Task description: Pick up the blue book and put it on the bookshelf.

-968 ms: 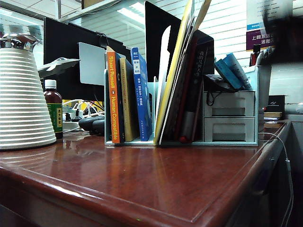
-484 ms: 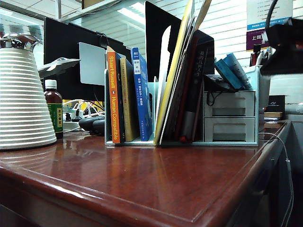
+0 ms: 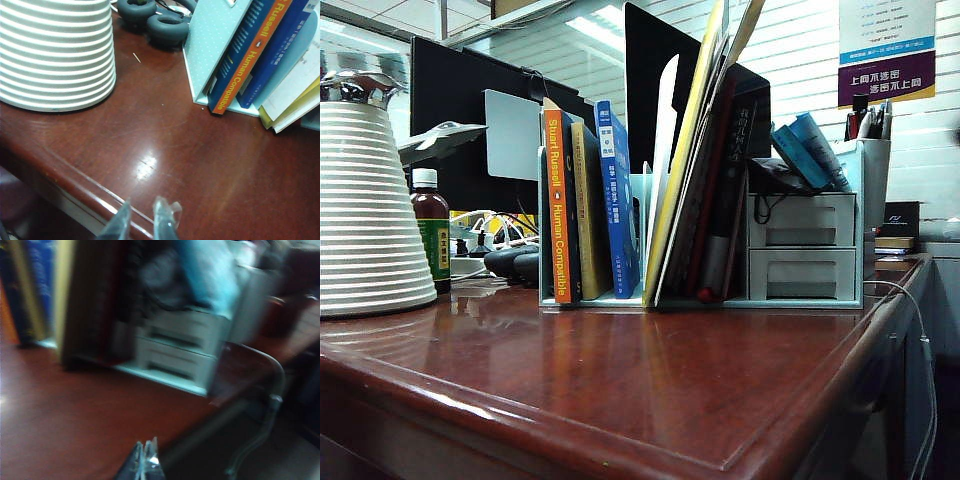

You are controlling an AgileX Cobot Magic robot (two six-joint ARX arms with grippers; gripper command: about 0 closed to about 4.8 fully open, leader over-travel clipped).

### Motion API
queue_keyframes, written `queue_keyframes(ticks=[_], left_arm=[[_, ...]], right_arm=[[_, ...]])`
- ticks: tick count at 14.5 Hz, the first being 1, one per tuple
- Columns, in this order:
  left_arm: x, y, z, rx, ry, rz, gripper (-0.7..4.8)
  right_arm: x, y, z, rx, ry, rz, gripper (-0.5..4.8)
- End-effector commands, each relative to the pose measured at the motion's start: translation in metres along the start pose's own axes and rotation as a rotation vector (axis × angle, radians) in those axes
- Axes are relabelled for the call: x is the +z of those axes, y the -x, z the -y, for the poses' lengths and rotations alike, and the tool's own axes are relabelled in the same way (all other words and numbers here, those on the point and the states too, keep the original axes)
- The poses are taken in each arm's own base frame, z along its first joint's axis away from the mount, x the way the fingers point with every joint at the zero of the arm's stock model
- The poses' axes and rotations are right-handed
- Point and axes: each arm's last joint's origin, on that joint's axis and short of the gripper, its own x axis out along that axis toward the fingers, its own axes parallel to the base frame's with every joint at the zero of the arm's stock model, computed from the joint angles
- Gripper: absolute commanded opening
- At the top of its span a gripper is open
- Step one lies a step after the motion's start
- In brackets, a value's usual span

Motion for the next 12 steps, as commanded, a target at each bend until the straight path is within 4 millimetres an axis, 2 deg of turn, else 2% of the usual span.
queue_keyframes(ticks=[1,5,8,12], left_arm=[[0.001,0.000,0.000,-0.004,0.000,0.009,0.68],[0.001,0.000,0.000,-0.004,0.000,0.009,0.68],[0.001,0.000,0.000,-0.005,0.000,0.009,0.68],[0.001,0.000,0.000,-0.005,0.000,0.010,0.68]], right_arm=[[-0.007,0.006,0.014,-0.079,-0.017,0.032,-0.01],[-0.034,0.013,0.027,-0.206,-0.037,0.012,-0.01],[-0.049,0.017,0.031,-0.215,-0.048,-0.073,-0.01],[-0.048,0.018,0.037,-0.281,-0.056,-0.063,-0.01]])
